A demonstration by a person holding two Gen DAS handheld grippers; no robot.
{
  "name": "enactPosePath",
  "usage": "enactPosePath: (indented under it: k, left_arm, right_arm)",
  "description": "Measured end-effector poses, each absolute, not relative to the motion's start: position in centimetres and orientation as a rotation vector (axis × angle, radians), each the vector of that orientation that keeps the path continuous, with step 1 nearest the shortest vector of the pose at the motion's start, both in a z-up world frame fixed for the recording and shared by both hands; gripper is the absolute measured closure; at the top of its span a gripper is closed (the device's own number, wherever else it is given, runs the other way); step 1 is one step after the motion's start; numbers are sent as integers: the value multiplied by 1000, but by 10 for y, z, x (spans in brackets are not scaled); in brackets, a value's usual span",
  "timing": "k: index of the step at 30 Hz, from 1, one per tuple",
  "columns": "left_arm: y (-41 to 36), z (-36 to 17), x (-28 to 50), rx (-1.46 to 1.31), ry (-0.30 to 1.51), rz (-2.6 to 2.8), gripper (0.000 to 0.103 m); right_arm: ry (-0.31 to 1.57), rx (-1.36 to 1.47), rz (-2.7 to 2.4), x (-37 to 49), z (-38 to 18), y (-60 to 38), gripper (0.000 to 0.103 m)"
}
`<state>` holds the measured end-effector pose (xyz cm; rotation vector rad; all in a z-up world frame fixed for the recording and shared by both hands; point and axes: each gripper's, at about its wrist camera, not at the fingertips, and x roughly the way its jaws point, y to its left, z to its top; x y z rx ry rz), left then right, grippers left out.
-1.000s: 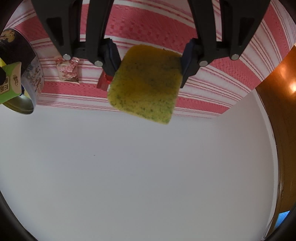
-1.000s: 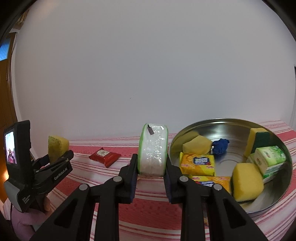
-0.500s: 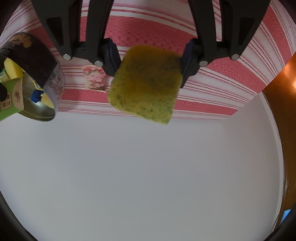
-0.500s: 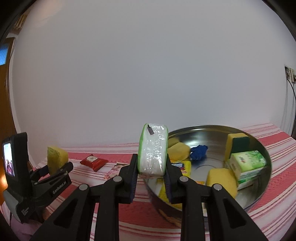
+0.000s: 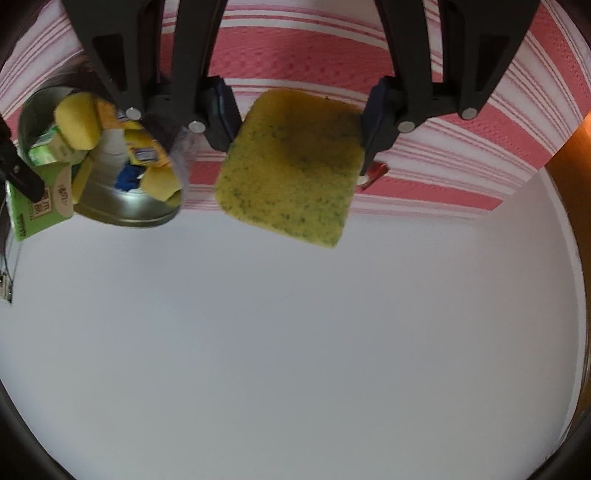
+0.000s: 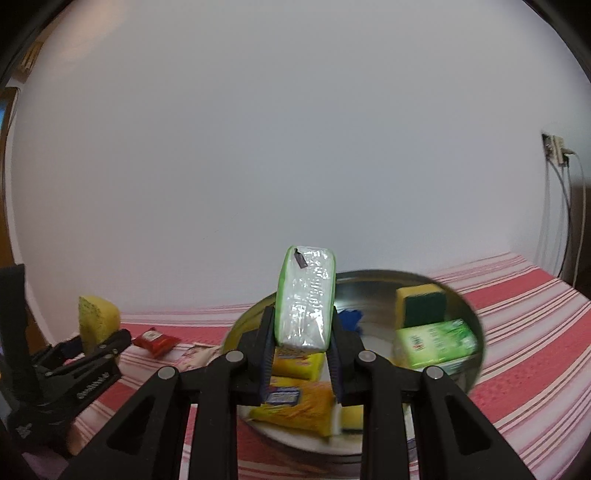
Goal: Organize objects
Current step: 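Lift the green carton with the right tool while the left tool carries the sponge toward the tin, then open both tools over the tin to drop the sponge and carton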
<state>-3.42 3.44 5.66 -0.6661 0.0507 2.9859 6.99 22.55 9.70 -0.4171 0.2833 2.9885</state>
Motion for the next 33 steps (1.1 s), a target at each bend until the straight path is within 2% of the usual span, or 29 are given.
enactPosePath:
  k: [19,33]
  left_arm:
    - [123,62,-32,-616,119,2825,47]
    - [183,47,-44,-695,203,2754,47]
  right_arm:
    - [333,-415,2851,60,95,310,76]
    - [219,-518,2872,37,92,318,76]
